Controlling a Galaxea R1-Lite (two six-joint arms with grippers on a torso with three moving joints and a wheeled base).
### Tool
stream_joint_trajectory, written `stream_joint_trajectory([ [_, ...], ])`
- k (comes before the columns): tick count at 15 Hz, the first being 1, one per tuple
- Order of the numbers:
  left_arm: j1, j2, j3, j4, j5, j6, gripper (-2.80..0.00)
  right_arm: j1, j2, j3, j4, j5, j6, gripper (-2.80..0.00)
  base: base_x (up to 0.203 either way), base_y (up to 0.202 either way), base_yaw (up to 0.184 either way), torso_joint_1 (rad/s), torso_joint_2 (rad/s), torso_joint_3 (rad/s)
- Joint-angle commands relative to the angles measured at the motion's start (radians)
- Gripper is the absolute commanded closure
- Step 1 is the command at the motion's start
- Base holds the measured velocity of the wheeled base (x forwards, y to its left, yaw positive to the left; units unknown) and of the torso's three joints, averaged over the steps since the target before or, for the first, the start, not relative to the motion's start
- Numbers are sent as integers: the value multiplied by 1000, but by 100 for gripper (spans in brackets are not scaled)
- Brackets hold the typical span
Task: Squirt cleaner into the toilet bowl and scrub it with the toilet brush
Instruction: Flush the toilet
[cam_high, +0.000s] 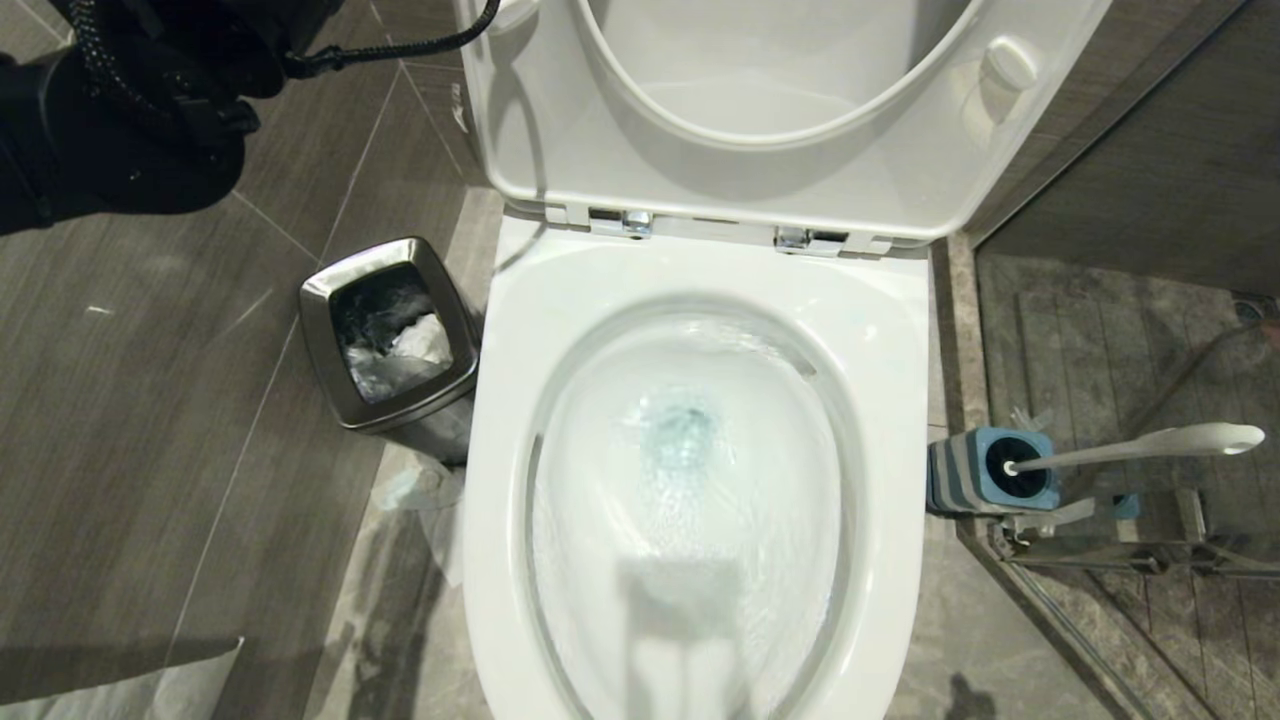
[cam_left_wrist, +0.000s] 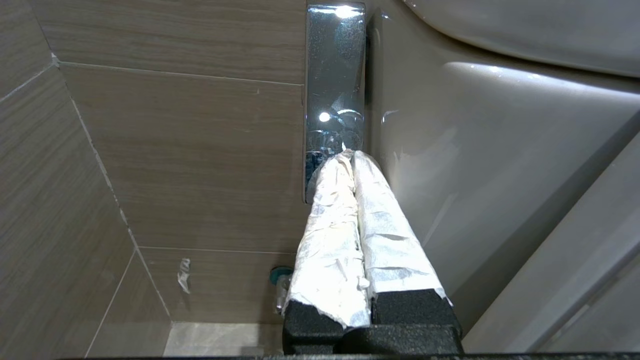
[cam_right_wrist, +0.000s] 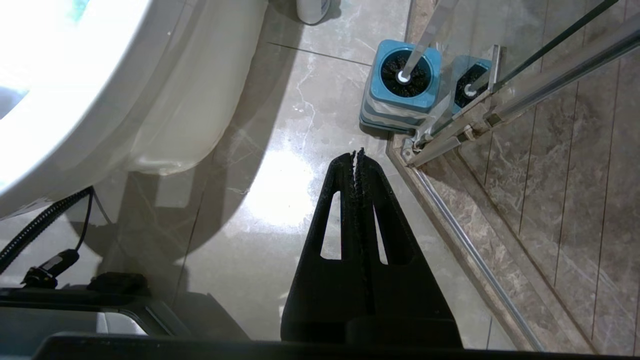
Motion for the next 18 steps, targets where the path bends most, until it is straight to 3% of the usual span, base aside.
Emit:
stream_joint_trajectory([
  [1,0,3,0,-6,1,2,0,1,1,2,-1,0,0,0,0,0,0,0,0,0],
  [7,-3,-71,1,8,3,25,0,-1,1,2,0,0,0,0,0,0,0,0,0,0],
  [18,-4,-335,2,137,5,82,0,1,1,0,-1,0,0,0,0,0,0,0,0,0],
])
